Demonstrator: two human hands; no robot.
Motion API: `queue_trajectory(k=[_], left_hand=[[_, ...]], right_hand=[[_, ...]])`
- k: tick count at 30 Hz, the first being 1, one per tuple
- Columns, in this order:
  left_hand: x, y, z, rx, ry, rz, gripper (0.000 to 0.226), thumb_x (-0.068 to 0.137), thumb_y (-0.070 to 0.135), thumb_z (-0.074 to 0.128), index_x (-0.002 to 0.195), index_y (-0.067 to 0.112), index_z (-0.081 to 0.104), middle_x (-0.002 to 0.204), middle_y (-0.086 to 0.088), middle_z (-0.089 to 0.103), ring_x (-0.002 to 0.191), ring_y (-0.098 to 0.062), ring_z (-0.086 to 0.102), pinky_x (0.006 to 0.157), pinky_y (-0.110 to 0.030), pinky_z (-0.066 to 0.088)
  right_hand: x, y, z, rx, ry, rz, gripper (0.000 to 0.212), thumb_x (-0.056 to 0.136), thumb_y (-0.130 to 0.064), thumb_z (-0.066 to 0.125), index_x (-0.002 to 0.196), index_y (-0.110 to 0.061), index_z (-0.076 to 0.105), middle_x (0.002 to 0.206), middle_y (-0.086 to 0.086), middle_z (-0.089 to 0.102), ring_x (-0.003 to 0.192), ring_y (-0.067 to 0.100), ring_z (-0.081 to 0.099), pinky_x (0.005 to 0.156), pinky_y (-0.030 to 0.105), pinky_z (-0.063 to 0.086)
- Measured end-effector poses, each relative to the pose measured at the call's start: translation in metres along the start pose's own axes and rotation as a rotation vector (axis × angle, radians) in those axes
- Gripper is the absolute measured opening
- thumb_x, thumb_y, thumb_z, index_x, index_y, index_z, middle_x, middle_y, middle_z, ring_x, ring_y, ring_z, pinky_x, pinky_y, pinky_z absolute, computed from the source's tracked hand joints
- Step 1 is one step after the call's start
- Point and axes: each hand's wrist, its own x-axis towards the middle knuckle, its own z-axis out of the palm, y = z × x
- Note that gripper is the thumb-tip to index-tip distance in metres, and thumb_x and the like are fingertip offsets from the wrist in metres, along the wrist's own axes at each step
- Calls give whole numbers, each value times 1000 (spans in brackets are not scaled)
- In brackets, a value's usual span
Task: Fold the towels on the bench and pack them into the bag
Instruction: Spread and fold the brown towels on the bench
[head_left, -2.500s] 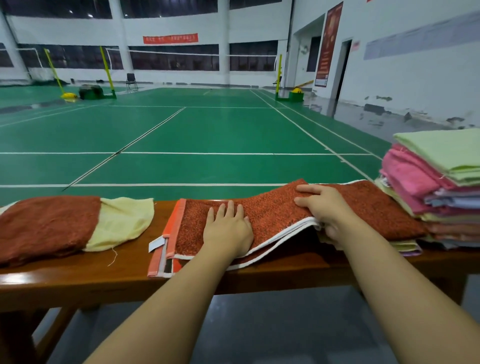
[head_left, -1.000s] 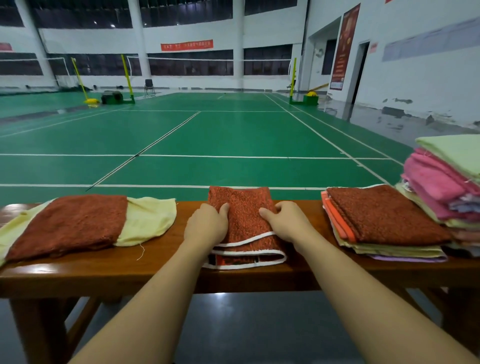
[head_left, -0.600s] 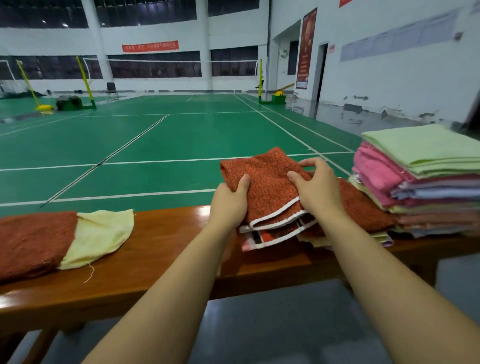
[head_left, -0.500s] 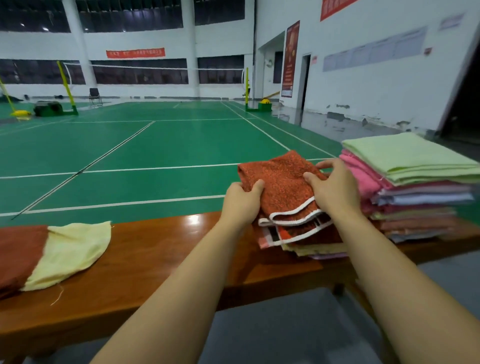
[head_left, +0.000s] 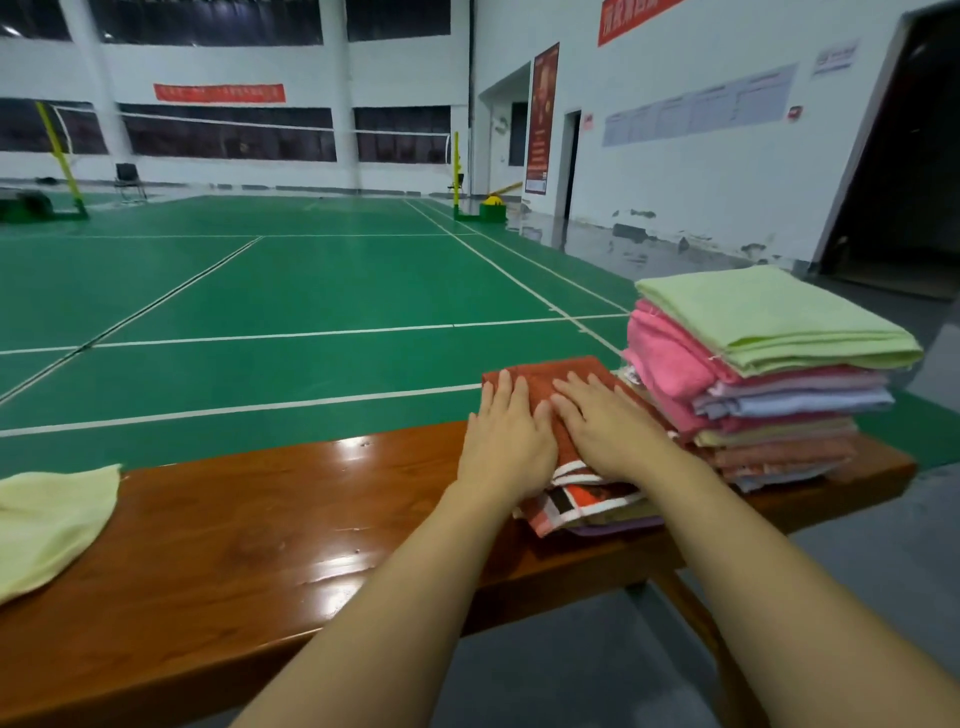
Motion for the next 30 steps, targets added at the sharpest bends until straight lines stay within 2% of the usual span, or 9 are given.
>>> queue_trajectory(k=[2, 5, 9, 13, 17, 21, 30], left_hand=[[-1, -5, 8, -44, -62, -26, 64, 107, 45, 11, 162, 12, 12, 169, -1, 0, 157, -22, -4, 127, -43, 4], [-7, 1, 2, -94, -87, -22, 57, 111, 35, 15, 161, 7, 8, 170, -8, 2, 156, -18, -4, 126, -32, -4], [-7, -2, 1, -70, -109, 32, 55, 111, 34, 14, 161, 10, 9, 169, -7, -2, 156, -18, -8, 126, -34, -7], [-8, -10, 2, -102, 20, -1, 64, 107, 51, 17, 162, 19, 14, 169, 2, -4, 155, -19, -12, 127, -42, -4], [-23, -19, -19, -191, 149, -55, 59, 109, 46, 23, 162, 21, 17, 170, 1, 3, 156, -18, -3, 127, -40, 2], [-39, -50, -48, -53, 249, -159, 60, 108, 45, 22, 162, 20, 14, 170, 0, 4, 157, -20, 3, 126, -41, 8], [-106, -160, -124, 197, 302, -440, 63, 108, 43, 26, 161, 11, 15, 169, -12, 8, 155, -29, 10, 125, -43, 12]], right_hand=[[2, 9, 13, 11, -29, 80, 56, 108, -45, 20, 159, -25, 26, 168, -1, 16, 155, 17, 13, 126, 40, 7], [3, 8, 17, 3, 5, 110, 58, 107, -48, 18, 160, -26, 25, 168, -3, 16, 154, 15, 13, 126, 38, 6], [-3, 6, 14, 18, 36, 98, 57, 107, -49, 21, 159, -26, 28, 167, -4, 19, 154, 14, 15, 126, 38, 9], [-13, -2, 3, 78, 136, 77, 53, 106, -46, 33, 154, -24, 40, 163, -5, 31, 152, 16, 24, 124, 39, 18], [-19, -26, -14, 62, 227, 27, 50, 106, -43, 39, 152, -23, 44, 160, -3, 38, 149, 18, 30, 121, 39, 23], [-20, -73, -16, 51, 220, -83, 52, 106, -44, 40, 153, -24, 41, 163, -5, 32, 151, 18, 28, 121, 37, 22], [-10, -192, 43, 61, 63, -317, 52, 105, -44, 42, 153, -25, 40, 162, -4, 33, 148, 17, 33, 117, 35, 30]])
